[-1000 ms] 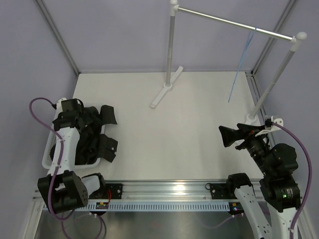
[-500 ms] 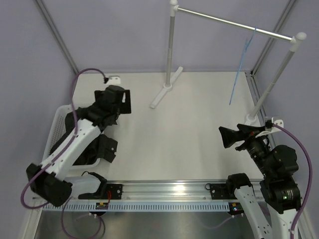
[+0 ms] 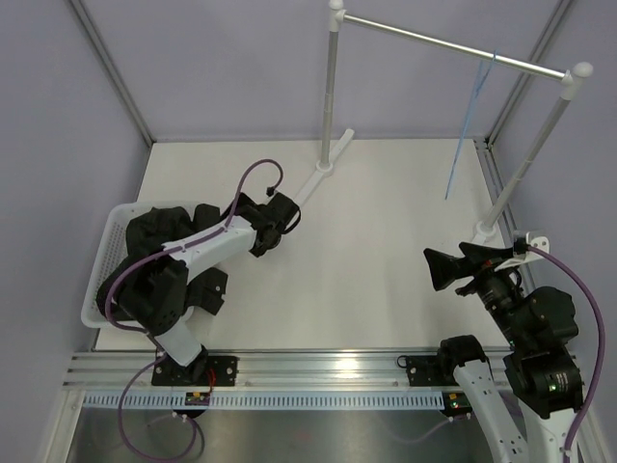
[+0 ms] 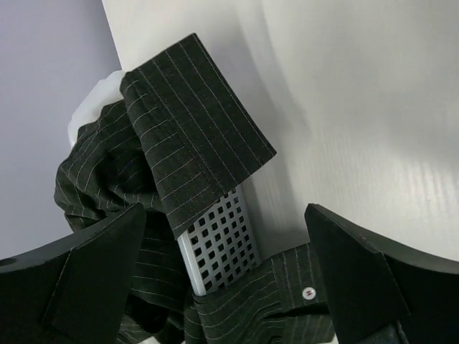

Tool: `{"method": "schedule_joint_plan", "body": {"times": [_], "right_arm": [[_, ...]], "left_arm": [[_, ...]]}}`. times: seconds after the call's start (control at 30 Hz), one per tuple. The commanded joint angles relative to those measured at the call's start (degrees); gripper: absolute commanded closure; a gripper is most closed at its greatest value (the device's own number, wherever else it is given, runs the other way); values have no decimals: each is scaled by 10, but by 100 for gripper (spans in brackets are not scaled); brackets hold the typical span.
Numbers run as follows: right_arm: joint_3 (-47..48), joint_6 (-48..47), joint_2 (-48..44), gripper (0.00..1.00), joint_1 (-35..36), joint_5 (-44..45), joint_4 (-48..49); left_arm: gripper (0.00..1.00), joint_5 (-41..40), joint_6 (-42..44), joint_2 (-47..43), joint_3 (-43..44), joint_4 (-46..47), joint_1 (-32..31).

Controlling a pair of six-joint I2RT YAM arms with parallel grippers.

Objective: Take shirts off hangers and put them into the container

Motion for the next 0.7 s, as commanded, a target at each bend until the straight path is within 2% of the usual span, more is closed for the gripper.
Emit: {"method": "schedule_joint_plan", "body": {"times": [0.0, 0.27, 0.47, 0.67], "right_arm": [[-3, -8, -3, 1, 8, 2, 20], [-4, -16, -18, 1, 17, 6, 19], [-10, -17, -20, 0, 23, 4, 26], [-12, -23, -25, 1, 31, 10, 26]], "left_arm": [[1, -26, 69, 28, -9, 6, 1], [3, -30, 91, 73, -12, 16, 38], [14, -56, 103, 104, 13, 26, 48], [15, -80, 115, 124, 8, 48, 48]]}}
